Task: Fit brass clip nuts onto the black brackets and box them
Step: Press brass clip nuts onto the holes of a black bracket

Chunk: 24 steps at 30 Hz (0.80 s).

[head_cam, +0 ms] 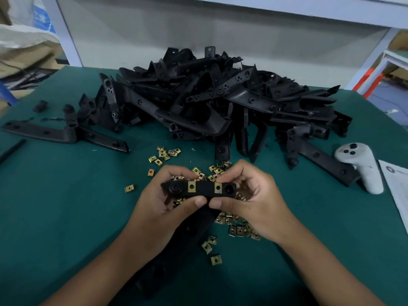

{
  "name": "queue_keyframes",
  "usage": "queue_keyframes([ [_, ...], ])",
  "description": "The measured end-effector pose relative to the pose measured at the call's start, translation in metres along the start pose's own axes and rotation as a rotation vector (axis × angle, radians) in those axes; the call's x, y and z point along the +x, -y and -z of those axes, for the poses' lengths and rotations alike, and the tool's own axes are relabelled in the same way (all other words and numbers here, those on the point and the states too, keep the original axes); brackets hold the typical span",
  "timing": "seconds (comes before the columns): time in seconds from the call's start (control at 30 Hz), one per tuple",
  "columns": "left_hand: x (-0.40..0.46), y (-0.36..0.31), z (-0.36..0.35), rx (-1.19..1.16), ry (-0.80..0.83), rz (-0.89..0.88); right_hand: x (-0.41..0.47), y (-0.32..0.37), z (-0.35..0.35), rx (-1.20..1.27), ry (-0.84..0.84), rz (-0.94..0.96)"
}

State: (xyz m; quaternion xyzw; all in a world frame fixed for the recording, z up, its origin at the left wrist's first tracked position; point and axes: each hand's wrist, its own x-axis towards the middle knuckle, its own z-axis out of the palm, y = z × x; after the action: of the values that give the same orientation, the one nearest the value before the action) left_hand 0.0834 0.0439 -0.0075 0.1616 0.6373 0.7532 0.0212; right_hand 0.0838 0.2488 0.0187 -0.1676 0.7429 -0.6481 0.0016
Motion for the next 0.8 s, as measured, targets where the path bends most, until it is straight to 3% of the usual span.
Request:
queue_keyframes([
  [0.17,0.0,-0.005,0.005,0.172,-0.027,-0.032,0.002,0.0,0.006,-0.032,0.02,-0.05],
  [0.47,-0.004,-0.012,-0.006,0.255,-0.134,0.025,-0.004,0.021,0.01,-0.079,0.019,-0.051],
  [0.57,-0.009,-0.027,-0.018,0.314,-0.088,-0.044,-0.025,0.037,0.015,-0.095,-0.03,-0.017],
  [0.8,-0.024,-0.07,-0.07,0.451,0.101,-0.371,-0.104,0.073,0.034,-0.187,-0.342,0.176],
])
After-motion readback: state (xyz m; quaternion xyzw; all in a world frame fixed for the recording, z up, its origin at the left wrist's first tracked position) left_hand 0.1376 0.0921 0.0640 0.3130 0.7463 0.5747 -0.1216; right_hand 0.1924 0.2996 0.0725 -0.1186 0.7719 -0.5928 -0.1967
